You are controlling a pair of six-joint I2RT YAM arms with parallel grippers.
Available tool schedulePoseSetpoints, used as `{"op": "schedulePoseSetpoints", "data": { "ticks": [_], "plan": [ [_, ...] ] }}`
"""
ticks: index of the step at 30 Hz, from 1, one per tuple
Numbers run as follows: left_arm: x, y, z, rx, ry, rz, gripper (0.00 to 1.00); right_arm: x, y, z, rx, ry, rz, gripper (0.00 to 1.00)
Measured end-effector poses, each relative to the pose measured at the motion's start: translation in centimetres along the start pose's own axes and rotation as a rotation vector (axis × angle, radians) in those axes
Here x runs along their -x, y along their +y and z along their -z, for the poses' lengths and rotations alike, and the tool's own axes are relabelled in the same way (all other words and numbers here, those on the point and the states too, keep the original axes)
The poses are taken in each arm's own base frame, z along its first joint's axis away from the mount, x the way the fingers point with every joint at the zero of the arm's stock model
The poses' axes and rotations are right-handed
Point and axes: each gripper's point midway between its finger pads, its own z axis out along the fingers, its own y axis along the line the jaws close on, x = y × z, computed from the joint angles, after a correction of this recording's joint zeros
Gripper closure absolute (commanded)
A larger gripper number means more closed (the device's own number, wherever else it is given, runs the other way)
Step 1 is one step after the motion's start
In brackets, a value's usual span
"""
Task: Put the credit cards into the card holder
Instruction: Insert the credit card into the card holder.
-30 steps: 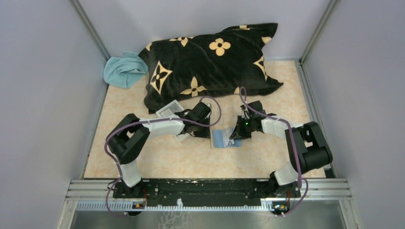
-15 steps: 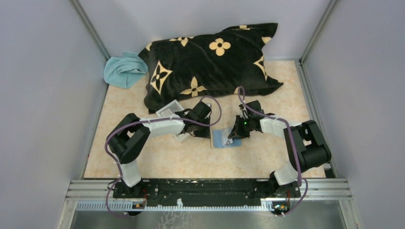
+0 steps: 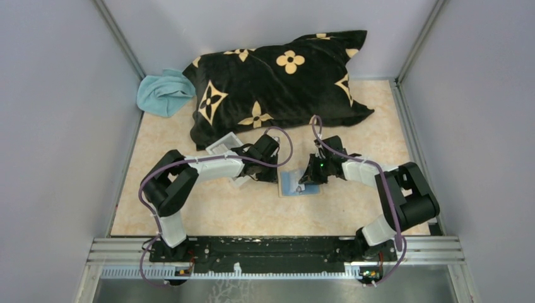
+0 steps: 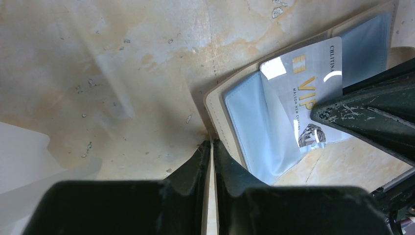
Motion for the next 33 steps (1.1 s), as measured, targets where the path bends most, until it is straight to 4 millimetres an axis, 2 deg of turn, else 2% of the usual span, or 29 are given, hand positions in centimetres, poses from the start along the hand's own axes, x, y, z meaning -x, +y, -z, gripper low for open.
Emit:
{"op": "schedulePoseSetpoints", "data": {
  "ticks": [7,33],
  "plan": [
    [-0.2,0.1,-0.1,-0.004,0.000,0.000,0.86,-0.3,0.0,0.4,-0.013,-0.024,-0.001,1.00],
    [0.3,-1.7,-1.4,-0.111,-0.050,-0.001,0.87,-1.1,-1.1,3.0,-0.118,-0.087,-0.069,1.00]
  ]
}}
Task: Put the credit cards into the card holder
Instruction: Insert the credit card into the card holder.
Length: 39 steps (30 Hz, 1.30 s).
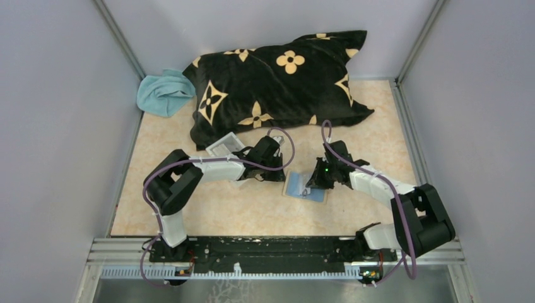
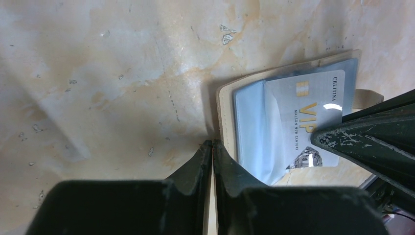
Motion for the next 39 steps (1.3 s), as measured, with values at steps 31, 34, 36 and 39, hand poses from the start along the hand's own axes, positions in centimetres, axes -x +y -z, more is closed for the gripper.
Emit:
{"op": "schedulePoseSetpoints", "data": {
  "ticks": [31,34,36,39],
  "plan": [
    [0.0,-0.2,-0.1,-0.027,-0.023,-0.001,0.89,-1.5,-0.4,-0.7,0.010,0.030,-0.111,1.00],
    [0.0,-0.2,-0.1,-0.030,-0.026,-0.002,0.89,-1.7,-0.2,-1.0,0.022,0.046,-0.117,1.00],
    [0.0,-0.2,-0.1,-0.031,-0.028,-0.002,0.89,-1.7,-0.1,-1.1,0.027,0.053,-0.120,1.00],
    [0.0,-0.2,0.0,-0.033,-0.030,-0.003,0.89,-1.7,-0.2,-1.1,0.027,0.056,-0.123,1.00]
  ]
}}
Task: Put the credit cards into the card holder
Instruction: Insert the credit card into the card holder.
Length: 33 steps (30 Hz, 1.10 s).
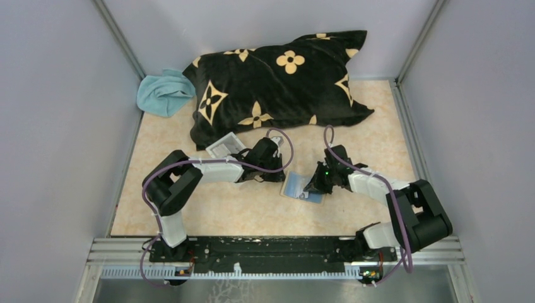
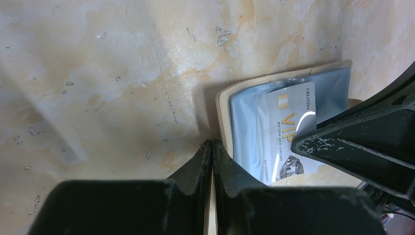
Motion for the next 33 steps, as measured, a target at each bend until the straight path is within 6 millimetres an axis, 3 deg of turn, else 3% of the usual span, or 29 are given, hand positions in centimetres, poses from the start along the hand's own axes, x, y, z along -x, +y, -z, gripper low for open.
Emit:
{"op": "schedulePoseSetpoints", "data": {
  "ticks": [13,33],
  "plan": [
    [0.0,0.0,0.0,-0.003,-0.003,0.000,0.89,-0.3,-0.7,1.8,-0.048,-0.028,0.001,1.00],
    [-0.1,-0.1,0.0,-0.008,-0.001,-0.010,0.90,0.0,-0.7,0.7,-0.076,0.017,0.004,1.00]
  ]
}}
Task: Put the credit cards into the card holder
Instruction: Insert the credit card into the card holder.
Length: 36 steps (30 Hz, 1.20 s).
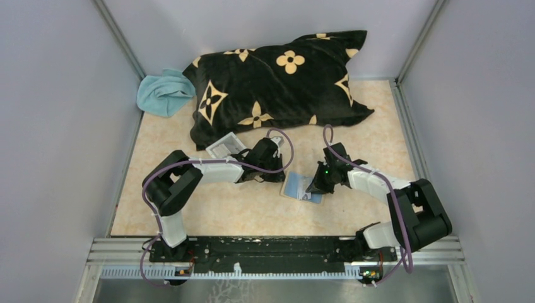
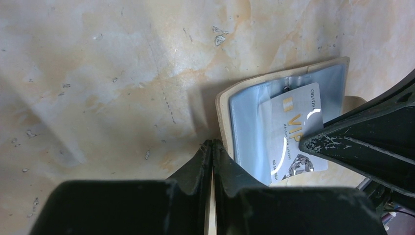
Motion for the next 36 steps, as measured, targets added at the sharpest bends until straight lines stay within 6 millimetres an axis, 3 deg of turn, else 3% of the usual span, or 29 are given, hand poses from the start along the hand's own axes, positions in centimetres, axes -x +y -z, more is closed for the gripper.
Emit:
{"op": "schedulePoseSetpoints", "data": {
  "ticks": [16,30,32,36],
  "plan": [
    [-0.6,-0.8,-0.2,-0.030,-0.007,-0.022,0.90,1.0,1.1,-0.5,0.045,-0.032,-0.028,1.00],
    [-0.6,-0.8,-0.3,-0.038,-0.017,-0.024,0.90,0.4,1.7,-1.3,0.091,-0.036,-0.074,1.00],
    [-0.6,-0.8,-0.3,-0.038,-0.016,-0.024,0.90,0.3,1.9,-1.5,0.095,-0.029,-0.070,0.95],
    [-0.7,-0.8,-0.3,-0.038,-0.017,-0.024,0.89,0.3,2.4,-1.6,0.097,-0.009,-0.065,0.73]
  ]
}}
